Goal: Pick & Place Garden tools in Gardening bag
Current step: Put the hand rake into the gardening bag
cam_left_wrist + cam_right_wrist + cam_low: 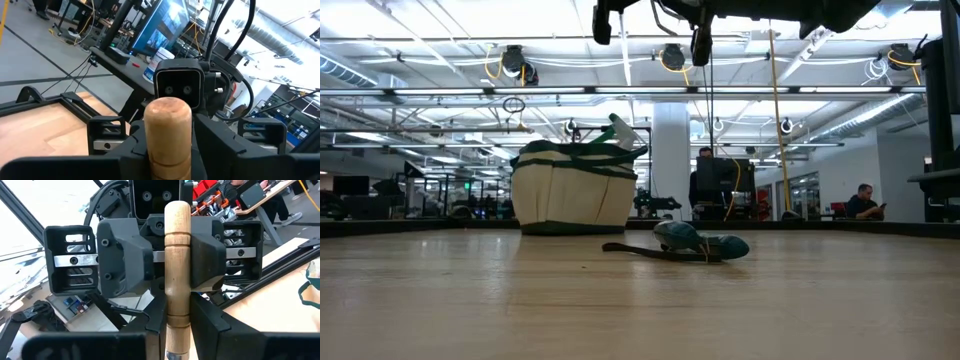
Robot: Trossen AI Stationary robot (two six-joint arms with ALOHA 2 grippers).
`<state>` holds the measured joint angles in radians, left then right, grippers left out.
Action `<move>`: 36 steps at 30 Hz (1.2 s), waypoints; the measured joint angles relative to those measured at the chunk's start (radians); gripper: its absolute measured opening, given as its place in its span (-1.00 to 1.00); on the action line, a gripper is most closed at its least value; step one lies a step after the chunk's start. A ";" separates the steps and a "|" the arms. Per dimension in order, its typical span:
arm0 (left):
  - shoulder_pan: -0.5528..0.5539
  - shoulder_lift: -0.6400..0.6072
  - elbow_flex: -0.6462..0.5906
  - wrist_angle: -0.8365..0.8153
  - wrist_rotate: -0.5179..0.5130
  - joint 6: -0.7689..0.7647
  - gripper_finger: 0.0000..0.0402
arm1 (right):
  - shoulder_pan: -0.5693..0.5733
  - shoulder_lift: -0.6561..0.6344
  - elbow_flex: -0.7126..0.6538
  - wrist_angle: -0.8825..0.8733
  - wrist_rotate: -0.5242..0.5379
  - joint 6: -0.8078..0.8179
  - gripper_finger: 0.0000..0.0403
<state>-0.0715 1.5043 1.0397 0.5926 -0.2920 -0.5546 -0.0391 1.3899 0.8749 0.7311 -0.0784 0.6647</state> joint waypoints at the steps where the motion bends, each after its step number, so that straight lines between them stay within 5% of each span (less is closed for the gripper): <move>1: 0.000 0.000 0.000 0.000 0.000 -0.004 -0.39 | 0.000 0.000 0.000 0.000 0.003 -0.004 -0.75; 6: 0.000 0.000 0.000 -0.003 -0.001 -0.014 -0.44 | 0.000 0.000 0.000 0.000 0.021 -0.021 -0.75; 11: 0.000 -0.002 0.000 -0.039 -0.005 -0.035 -0.77 | 0.001 0.000 0.000 -0.005 0.020 -0.023 -0.73; 19: 0.000 -0.004 0.000 -0.060 0.003 -0.022 -0.78 | 0.001 0.000 0.000 -0.016 0.018 -0.061 -0.68; 27: 0.015 -0.108 0.000 -0.276 0.007 0.004 -0.78 | -0.003 -0.001 0.001 -0.051 -0.020 -0.115 -0.46; 36: 0.010 -0.265 0.001 -0.580 -0.158 0.048 -0.78 | -0.004 -0.001 0.001 -0.135 -0.021 -0.235 -0.10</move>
<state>-0.0620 1.2388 1.0405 0.0127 -0.4502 -0.5068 -0.0429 1.3891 0.8757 0.5963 -0.0997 0.4299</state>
